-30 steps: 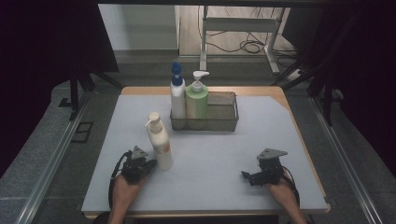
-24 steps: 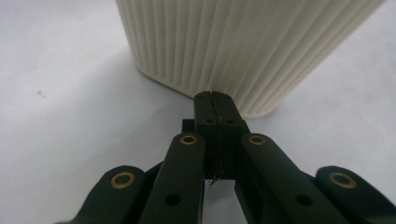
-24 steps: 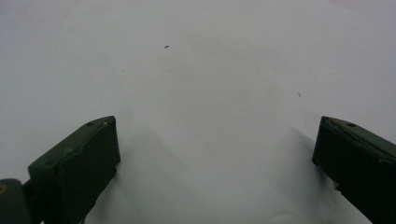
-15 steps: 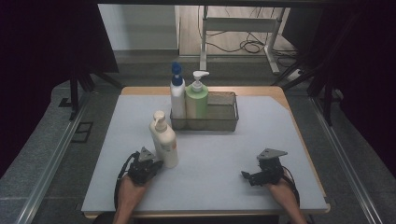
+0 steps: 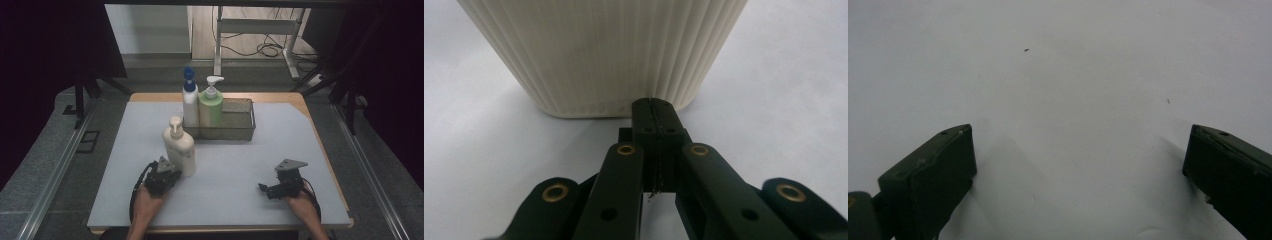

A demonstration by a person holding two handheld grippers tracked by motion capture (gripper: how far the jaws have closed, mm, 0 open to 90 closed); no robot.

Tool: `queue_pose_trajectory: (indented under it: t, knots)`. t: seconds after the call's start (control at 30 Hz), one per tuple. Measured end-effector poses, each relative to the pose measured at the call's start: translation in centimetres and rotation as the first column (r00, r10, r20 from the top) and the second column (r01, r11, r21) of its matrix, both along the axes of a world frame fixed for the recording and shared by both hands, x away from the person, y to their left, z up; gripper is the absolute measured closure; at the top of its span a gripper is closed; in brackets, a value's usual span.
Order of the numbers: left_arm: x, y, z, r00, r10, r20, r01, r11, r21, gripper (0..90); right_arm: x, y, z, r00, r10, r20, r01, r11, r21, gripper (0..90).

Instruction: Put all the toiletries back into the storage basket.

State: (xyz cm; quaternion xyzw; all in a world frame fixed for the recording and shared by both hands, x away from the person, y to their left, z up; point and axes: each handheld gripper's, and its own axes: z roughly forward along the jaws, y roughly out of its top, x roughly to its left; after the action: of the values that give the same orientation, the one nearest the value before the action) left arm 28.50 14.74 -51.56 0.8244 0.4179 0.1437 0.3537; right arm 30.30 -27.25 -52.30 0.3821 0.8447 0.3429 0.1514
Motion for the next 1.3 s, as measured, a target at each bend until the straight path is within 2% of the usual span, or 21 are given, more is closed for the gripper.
queue_pose_trajectory:
  t: [0.27, 0.53, 0.83, 1.07, 1.3]
  knots:
    - [-0.6, 0.4, 0.1, 0.9999, 0.008, 0.011, -0.008, 1.0000, 0.000, 88.9, 0.0, 0.0, 0.0, 1.0000, 0.002, 0.000, -0.002, 1.0000, -0.002, 0.2]
    - [-1.2, 1.2, 0.4, 0.9995, 0.022, 0.024, -0.022, 0.9997, -0.012, 85.3, 0.1, 0.0, 0.1, 1.0000, 0.005, 0.001, -0.005, 1.0000, -0.003, 0.6]
    - [-1.7, 1.9, 0.5, 0.9990, 0.034, 0.028, -0.034, 0.9994, -0.002, 80.2, -0.2, 0.3, 0.6, 0.9996, 0.024, 0.014, -0.024, 0.9997, -0.001, 1.1]
    - [-2.0, 2.5, 0.5, 0.9985, 0.050, 0.022, -0.050, 0.9987, -0.005, 75.0, -0.4, 0.8, 1.0, 0.9984, 0.053, 0.022, -0.053, 0.9985, 0.009, 1.8]
    - [-2.2, 2.8, 0.4, 0.9975, 0.067, 0.021, -0.067, 0.9977, -0.004, 65.7, -0.5, 1.5, 1.5, 0.9963, 0.081, 0.029, -0.082, 0.9963, 0.027, 1.7]
